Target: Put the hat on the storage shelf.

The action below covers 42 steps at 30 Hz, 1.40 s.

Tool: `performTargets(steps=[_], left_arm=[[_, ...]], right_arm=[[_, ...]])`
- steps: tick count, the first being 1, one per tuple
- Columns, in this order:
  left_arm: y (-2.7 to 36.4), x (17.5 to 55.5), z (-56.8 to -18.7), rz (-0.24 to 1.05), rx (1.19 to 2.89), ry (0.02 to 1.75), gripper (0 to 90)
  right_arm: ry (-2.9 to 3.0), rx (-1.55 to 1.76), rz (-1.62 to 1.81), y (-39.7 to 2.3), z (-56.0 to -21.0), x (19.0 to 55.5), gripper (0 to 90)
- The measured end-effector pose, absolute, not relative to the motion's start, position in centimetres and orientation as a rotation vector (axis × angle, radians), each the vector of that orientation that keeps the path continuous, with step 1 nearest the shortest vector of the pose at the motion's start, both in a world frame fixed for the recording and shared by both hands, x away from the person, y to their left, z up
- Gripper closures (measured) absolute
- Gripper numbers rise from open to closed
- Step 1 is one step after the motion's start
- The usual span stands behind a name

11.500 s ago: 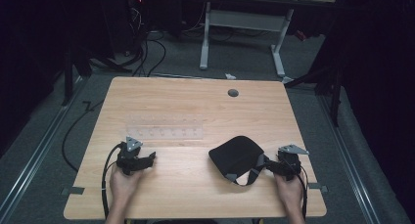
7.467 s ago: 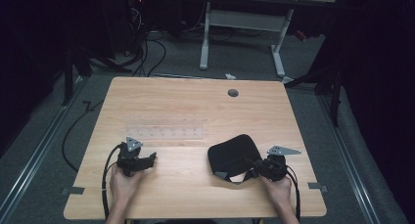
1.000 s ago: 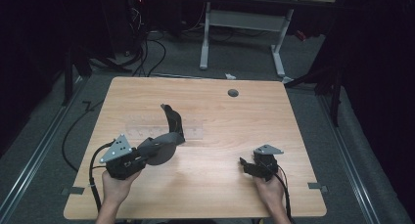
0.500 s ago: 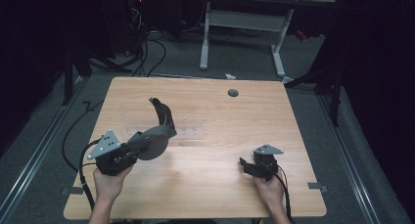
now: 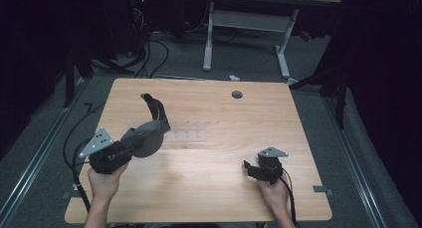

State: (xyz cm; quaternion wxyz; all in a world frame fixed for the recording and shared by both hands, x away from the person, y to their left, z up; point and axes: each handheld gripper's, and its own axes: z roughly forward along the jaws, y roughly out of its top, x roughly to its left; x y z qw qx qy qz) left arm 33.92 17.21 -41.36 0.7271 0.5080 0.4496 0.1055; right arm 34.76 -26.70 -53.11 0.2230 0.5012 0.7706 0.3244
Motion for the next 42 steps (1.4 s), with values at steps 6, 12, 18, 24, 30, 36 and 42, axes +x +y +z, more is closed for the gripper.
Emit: performTargets(steps=[6, 12, 18, 24, 30, 36, 42], left_arm=[[17.9, 34.3, -41.0, 0.259, 1.094, 1.002, 86.2], [19.0, 35.0, -40.7, 0.307, 1.071, 1.014, 86.2], [20.3, 35.8, -40.6, 0.345, 1.04, 1.047, 86.1], [21.2, 36.4, -40.7, 0.389, 1.027, 1.071, 86.2], [21.6, 37.1, -41.0, 0.46, 1.025, 1.083, 86.2], [21.8, 38.7, -41.7, 0.495, 1.037, 1.11, 86.2], [21.9, 39.7, -42.2, 0.518, 1.039, 1.126, 86.2]], right_arm=[[2.128, 1.384, 0.896, -26.7, -53.1, 34.8, 34.6], [2.128, 1.383, 0.895, -26.7, -53.1, 34.7, 34.6], [2.128, 1.383, 0.895, -26.7, -53.1, 34.7, 34.5], [2.127, 1.384, 0.896, -26.7, -53.1, 34.7, 34.6], [2.127, 1.384, 0.896, -26.7, -53.1, 34.7, 34.6], [2.126, 1.385, 0.896, -26.7, -53.1, 34.7, 34.6], [2.126, 1.385, 0.896, -26.7, -53.1, 34.7, 34.5]])
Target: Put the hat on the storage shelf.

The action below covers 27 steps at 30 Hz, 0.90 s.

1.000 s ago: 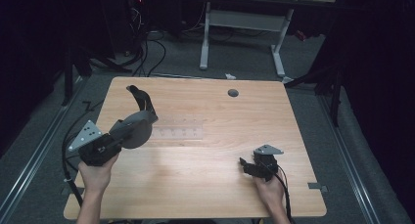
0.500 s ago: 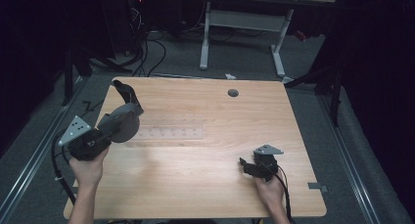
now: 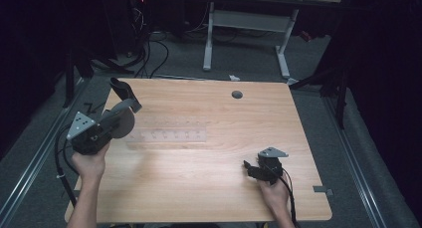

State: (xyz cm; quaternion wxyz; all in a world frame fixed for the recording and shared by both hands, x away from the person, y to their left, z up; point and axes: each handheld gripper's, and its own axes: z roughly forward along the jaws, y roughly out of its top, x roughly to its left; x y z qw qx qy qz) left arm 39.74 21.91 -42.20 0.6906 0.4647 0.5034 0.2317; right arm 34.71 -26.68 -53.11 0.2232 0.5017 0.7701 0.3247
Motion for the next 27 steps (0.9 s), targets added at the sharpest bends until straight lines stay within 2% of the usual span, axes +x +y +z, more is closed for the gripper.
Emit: performTargets(steps=[27], left_arm=[[21.4, 42.1, -44.4, 0.579, 1.076, 1.156, 86.1]], right_arm=[[2.125, 1.385, 0.896, -26.7, -53.1, 34.7, 34.5]])
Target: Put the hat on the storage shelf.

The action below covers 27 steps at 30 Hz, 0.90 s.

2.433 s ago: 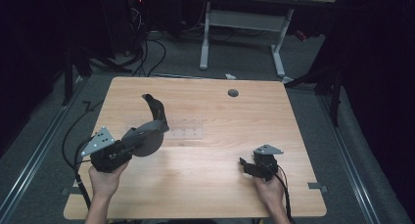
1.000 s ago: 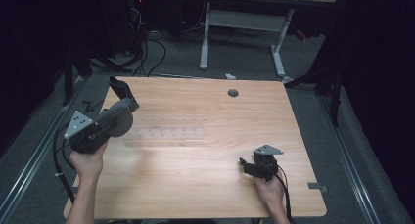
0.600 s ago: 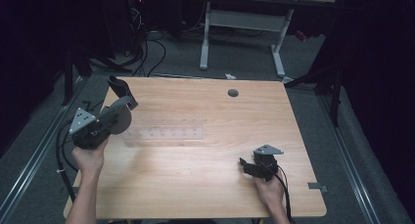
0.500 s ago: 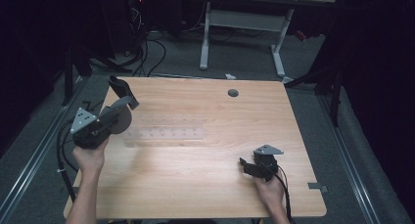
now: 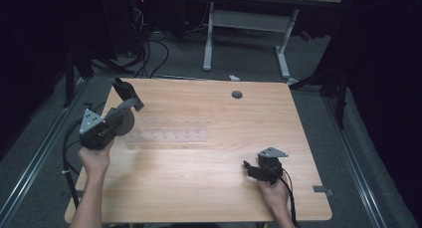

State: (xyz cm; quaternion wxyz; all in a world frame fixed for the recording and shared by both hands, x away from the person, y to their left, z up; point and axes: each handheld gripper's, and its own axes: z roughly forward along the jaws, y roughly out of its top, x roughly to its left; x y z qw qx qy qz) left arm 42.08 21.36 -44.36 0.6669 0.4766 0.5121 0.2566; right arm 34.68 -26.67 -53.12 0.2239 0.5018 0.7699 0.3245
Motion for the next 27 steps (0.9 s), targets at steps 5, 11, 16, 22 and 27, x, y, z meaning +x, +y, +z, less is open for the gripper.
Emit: performTargets(steps=[5, 11, 16, 22, 27], left_arm=[[21.4, 42.3, -44.9, 0.585, 1.077, 1.168, 86.2], [21.1, 42.4, -45.6, 0.594, 1.082, 1.163, 86.1], [20.7, 42.7, -46.0, 0.604, 1.094, 1.164, 86.1], [20.5, 42.8, -46.3, 0.612, 1.116, 1.168, 86.1], [20.4, 42.8, -46.9, 0.606, 1.117, 1.172, 86.0]], right_arm=[[2.125, 1.39, 0.896, -26.7, -53.1, 34.7, 34.5], [2.125, 1.387, 0.896, -26.7, -53.1, 34.7, 34.5], [2.124, 1.388, 0.896, -26.7, -53.1, 34.7, 34.5], [2.125, 1.386, 0.896, -26.7, -53.1, 34.7, 34.5], [2.126, 1.387, 0.896, -26.7, -53.1, 34.6, 34.4]])
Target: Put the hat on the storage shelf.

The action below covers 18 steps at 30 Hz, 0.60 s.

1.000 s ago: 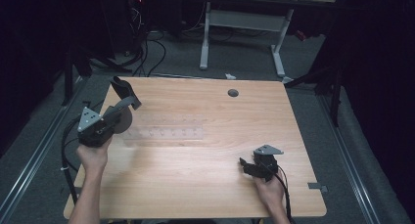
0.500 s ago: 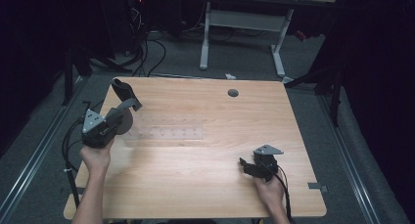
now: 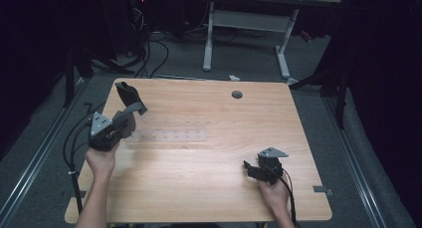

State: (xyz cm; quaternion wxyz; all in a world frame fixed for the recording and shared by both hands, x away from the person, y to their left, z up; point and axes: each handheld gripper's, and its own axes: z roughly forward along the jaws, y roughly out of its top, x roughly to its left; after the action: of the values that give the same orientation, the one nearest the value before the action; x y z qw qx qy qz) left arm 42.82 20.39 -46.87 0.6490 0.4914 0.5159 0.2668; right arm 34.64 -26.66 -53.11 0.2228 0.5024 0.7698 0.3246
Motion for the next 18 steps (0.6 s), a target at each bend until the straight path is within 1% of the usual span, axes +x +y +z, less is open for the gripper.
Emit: performTargets(steps=[4, 12, 16, 18], left_arm=[[20.79, 42.78, -47.47, 0.587, 1.106, 1.2, 85.8], [20.96, 42.72, -47.49, 0.569, 1.103, 1.217, 84.6], [21.19, 42.58, -47.23, 0.564, 1.092, 1.236, 77.1], [21.3, 42.47, -47.11, 0.568, 1.089, 1.244, 75.5]], right_arm=[[2.126, 1.389, 0.896, -26.65, -53.1, 34.63, 34.3], [2.126, 1.386, 0.897, -26.66, -53.11, 34.65, 34.1], [2.127, 1.386, 0.896, -26.66, -53.11, 34.64, 34.1], [2.126, 1.389, 0.897, -26.65, -53.11, 34.64, 34.1]])
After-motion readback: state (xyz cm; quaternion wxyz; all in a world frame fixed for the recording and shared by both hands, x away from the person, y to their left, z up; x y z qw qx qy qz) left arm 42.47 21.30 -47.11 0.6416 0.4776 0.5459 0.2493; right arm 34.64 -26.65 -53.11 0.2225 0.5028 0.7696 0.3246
